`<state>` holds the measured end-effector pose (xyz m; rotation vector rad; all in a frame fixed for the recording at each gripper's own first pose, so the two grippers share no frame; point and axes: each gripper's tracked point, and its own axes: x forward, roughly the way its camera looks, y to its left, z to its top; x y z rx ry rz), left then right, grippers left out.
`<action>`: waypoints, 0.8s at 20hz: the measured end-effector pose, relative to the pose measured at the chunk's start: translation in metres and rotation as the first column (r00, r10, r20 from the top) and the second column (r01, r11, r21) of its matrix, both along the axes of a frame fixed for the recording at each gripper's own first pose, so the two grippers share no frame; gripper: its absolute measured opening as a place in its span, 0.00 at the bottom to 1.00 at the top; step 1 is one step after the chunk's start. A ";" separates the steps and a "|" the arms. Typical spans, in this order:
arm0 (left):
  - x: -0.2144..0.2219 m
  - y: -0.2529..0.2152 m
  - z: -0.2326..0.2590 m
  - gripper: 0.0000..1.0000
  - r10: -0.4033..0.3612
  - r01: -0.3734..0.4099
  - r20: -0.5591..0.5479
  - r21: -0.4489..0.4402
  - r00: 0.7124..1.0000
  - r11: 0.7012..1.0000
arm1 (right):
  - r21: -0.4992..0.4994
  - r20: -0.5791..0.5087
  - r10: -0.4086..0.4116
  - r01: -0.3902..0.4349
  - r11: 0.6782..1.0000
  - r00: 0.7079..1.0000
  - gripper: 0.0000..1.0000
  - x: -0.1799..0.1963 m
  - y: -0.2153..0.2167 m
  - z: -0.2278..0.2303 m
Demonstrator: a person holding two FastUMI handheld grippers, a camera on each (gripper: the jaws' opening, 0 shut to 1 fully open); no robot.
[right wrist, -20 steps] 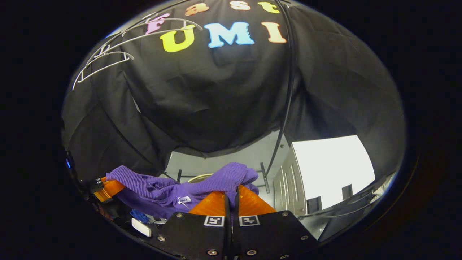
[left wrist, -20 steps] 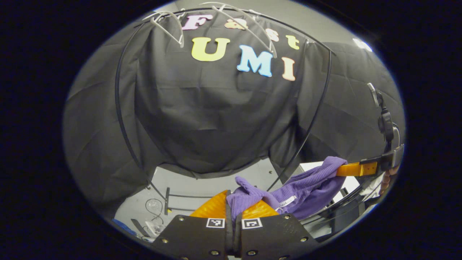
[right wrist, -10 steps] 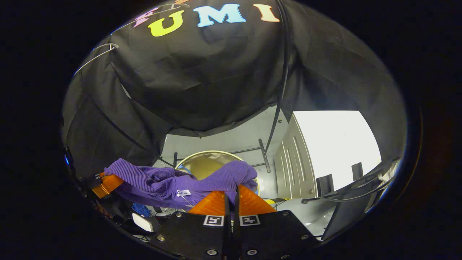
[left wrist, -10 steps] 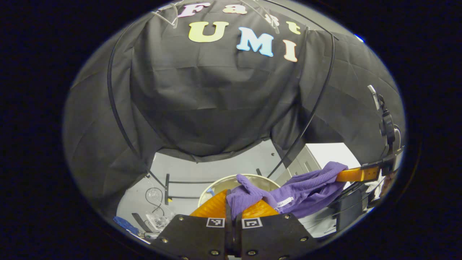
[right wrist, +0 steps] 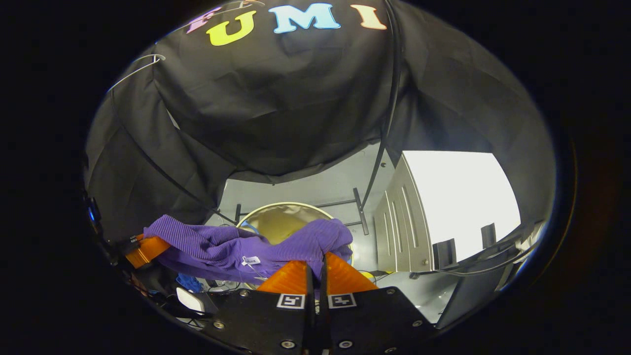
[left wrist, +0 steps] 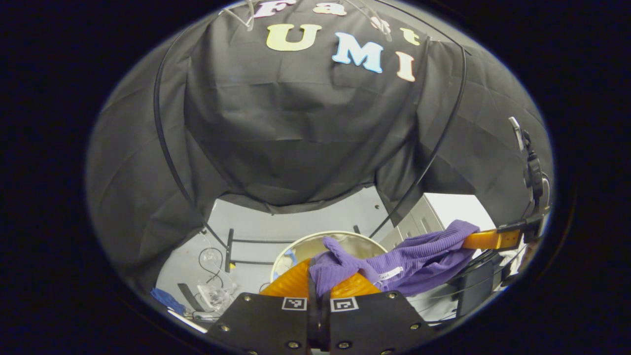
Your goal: Grasp the clothes on the hanger with both hands and then place them into the laundry hamper below.
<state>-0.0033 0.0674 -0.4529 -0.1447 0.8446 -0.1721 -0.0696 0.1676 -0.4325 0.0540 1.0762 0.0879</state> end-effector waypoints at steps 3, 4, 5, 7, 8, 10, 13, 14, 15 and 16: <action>0.004 -0.002 0.001 0.07 -0.004 0.004 0.005 0.014 1.000 1.000 | 0.014 -0.002 0.003 -0.003 1.000 1.000 0.04 -0.003 0.000 0.002; 0.005 -0.002 0.001 0.07 0.001 -0.001 0.007 0.021 1.000 1.000 | 0.020 -0.005 0.008 -0.008 1.000 1.000 0.04 -0.004 0.000 0.004; 0.006 -0.002 0.001 0.04 0.005 -0.005 0.006 0.028 1.000 1.000 | 0.024 -0.007 0.013 -0.013 1.000 1.000 0.05 -0.005 0.001 0.004; 0.004 0.000 0.001 0.02 0.019 -0.019 0.002 0.039 1.000 0.999 | 0.030 -0.002 0.016 -0.016 0.999 1.000 0.07 -0.007 0.000 0.005; 0.003 0.000 0.001 0.02 0.025 -0.025 -0.002 0.040 1.000 0.999 | 0.039 -0.002 0.011 -0.011 0.999 1.000 0.12 -0.009 0.000 0.008; 0.001 0.006 0.003 0.09 0.024 -0.025 0.003 0.089 1.000 0.996 | 0.062 0.001 0.009 -0.009 0.998 1.000 0.29 -0.011 0.004 0.015; -0.003 0.011 0.013 0.15 0.028 -0.032 0.029 0.142 0.999 0.989 | 0.062 0.043 0.014 -0.016 0.998 0.999 0.80 -0.004 0.007 0.031; -0.002 0.014 0.025 0.33 0.044 -0.053 0.061 0.151 0.997 0.987 | 0.054 0.061 0.017 -0.020 0.998 0.998 0.96 0.000 0.005 0.037; 0.003 0.019 0.039 0.51 0.057 -0.072 0.099 0.162 0.993 0.984 | 0.051 0.084 0.018 -0.023 0.998 0.996 0.92 0.004 0.005 0.045; 0.009 0.024 0.054 0.69 0.063 -0.087 0.134 0.175 0.989 0.981 | 0.052 0.113 0.015 -0.021 0.998 0.993 0.92 0.009 0.003 0.057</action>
